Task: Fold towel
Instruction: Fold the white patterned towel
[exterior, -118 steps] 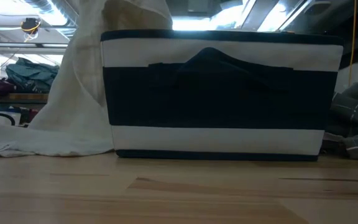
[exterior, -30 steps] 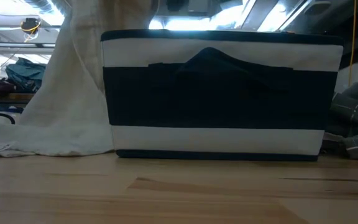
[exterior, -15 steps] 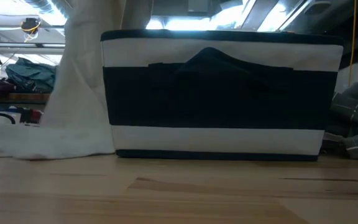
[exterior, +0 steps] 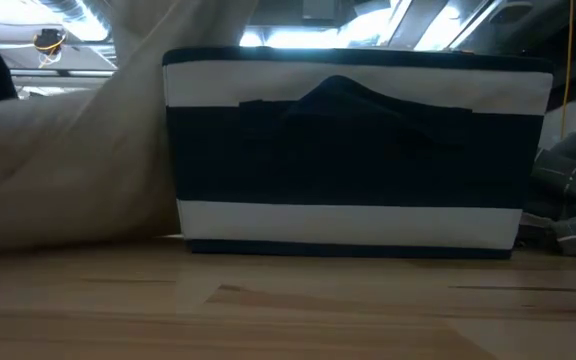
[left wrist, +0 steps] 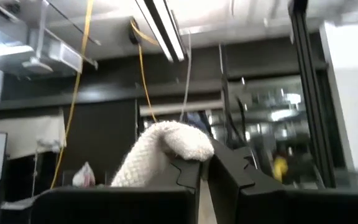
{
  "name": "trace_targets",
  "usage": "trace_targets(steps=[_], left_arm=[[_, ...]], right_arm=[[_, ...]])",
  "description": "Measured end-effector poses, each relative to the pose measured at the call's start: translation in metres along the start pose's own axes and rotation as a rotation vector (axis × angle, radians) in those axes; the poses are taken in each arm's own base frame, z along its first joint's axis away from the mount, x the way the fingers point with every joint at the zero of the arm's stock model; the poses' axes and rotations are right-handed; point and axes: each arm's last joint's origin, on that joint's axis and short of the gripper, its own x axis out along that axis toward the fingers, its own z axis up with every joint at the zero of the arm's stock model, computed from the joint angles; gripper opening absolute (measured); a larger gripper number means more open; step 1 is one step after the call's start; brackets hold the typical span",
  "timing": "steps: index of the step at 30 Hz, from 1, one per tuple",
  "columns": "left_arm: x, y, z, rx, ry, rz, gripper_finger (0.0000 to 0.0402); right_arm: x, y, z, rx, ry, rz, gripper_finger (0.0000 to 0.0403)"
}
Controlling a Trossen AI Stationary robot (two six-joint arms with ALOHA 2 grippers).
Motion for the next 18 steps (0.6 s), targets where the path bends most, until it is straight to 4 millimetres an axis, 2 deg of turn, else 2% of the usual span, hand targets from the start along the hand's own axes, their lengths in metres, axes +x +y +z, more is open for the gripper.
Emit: trace_targets(steps=[9,18], left_arm=[[-0.013,0.002,-0.014,0.073,0.240,-0.076,0.0014],[-0.028,0.001,-0.038,0.165,0.514,-0.152,0.0011]], right_arm=[[0.001,-0.008,0.024,-0.063,-0.021,-0.075,0.0001],[0.003,-0.012,0.026,-0.063,-0.027,-0.087,0.0001]])
